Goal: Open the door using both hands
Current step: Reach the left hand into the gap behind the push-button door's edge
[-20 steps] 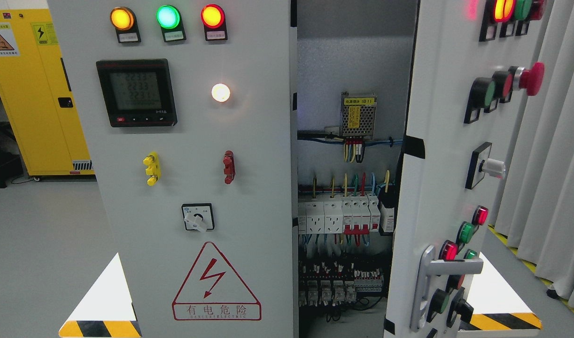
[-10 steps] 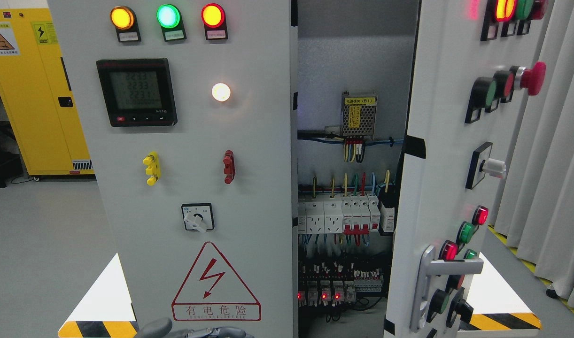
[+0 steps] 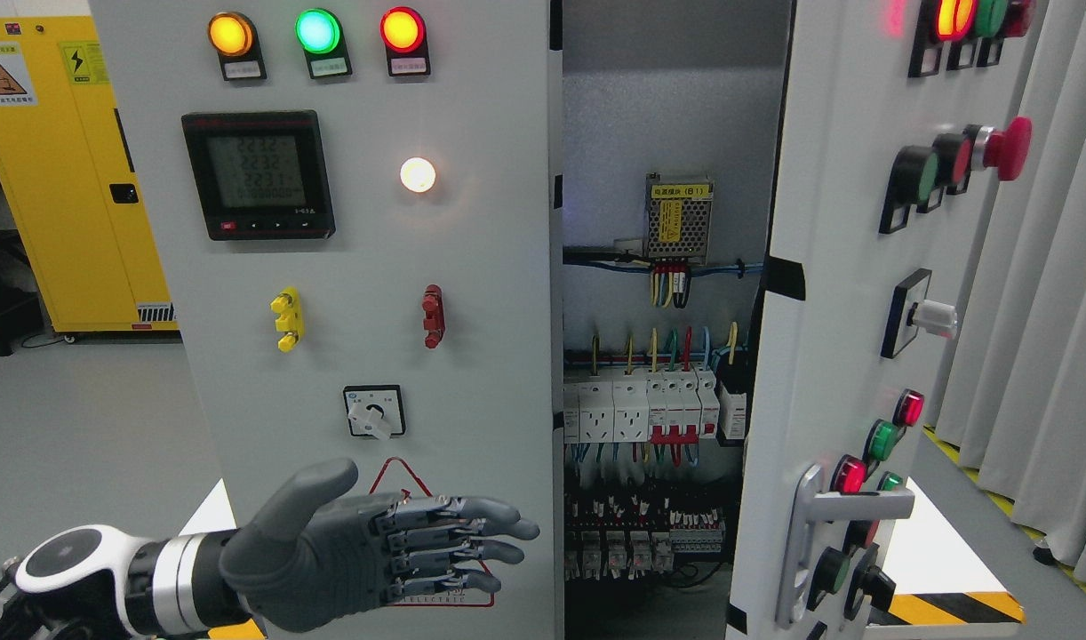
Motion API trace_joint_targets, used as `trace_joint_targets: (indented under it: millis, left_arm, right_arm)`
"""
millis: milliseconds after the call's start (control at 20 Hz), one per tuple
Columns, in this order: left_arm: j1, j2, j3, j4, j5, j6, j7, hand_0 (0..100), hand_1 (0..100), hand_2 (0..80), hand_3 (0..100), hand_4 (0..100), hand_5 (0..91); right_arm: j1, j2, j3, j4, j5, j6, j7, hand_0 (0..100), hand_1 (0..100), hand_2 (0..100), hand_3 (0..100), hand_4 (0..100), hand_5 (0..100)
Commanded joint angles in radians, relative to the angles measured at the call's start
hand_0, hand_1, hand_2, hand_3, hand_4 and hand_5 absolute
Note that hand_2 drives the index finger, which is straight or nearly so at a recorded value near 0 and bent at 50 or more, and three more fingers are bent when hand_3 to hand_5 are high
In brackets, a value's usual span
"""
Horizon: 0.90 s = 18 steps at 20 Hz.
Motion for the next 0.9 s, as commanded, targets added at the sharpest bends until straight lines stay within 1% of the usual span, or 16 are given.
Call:
trace_joint_targets:
  millis: [0,100,250,351,551,851]
  left_arm:
    - [-0.216,-0.149,-0.128,0.143,0.01,0.004,0.005,0,0,0.0,0,0,0.0]
    - [-0.242,-0.189,-0.163,0.172,0.008,0.004,0.011,0,0,0.0,0,0,0.0]
    - [-0.27,-0.272,-0.166,0.237,-0.021,0.004,0.054,0,0,0.0,0,0,0.0]
    - [-0.278,-0.311,-0.166,0.272,-0.045,0.004,0.056,0,0,0.0,0,0,0.0]
    - [-0.3,-0.361,-0.166,0.318,-0.047,0.006,0.059,0,0,0.0,0,0,0.0]
    - [-0.374,-0.459,-0.166,0.412,-0.045,0.027,0.057,0,0,0.0,0,0,0.0]
  right_arm:
    - [-0.001,0.001,0.001,0.0,0.0,-0.001,0.001,22,1,0,0,0,0]
    - [-0.001,0.002,0.002,0.0,0.0,-0.001,0.001,22,1,0,0,0,0]
    - [-0.001,0.004,0.002,0.0,0.0,-0.001,-0.001,22,1,0,0,0,0]
    - [-0.001,0.004,0.002,0.0,0.0,-0.001,-0.001,22,1,0,0,0,0]
    - [-0.001,0.005,0.002,0.0,0.0,-0.001,0.001,22,1,0,0,0,0]
    - [-0.001,0.005,0.002,0.0,0.0,-0.001,-0.001,22,1,0,0,0,0]
